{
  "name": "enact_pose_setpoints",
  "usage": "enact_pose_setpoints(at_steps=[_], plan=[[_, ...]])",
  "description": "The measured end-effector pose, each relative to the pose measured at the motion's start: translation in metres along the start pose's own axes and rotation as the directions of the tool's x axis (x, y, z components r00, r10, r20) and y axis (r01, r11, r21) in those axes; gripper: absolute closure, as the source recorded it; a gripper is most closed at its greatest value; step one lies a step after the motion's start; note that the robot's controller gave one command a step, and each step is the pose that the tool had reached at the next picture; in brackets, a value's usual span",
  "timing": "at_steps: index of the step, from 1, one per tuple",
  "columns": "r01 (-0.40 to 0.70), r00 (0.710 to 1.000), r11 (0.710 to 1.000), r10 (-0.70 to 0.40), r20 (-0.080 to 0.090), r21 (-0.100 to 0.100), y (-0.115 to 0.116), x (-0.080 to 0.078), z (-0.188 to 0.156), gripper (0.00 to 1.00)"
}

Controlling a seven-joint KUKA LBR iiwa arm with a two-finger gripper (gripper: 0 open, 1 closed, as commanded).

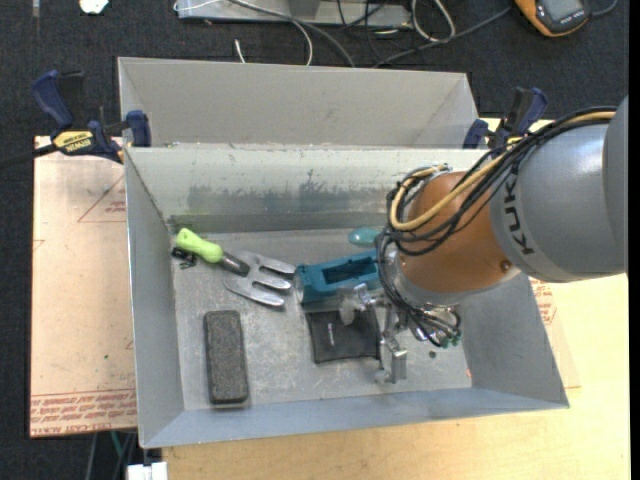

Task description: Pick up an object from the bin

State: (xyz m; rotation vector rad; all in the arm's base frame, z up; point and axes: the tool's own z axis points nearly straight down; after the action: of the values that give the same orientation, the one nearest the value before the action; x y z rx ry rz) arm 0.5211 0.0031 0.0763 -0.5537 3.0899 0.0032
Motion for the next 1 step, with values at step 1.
enact_pose_setpoints(at_steps=[1], plan=[[0.174,0.985,0.985,-0.174,0.017,0.006,0.0117,-0.0917,0.0049,1.0]])
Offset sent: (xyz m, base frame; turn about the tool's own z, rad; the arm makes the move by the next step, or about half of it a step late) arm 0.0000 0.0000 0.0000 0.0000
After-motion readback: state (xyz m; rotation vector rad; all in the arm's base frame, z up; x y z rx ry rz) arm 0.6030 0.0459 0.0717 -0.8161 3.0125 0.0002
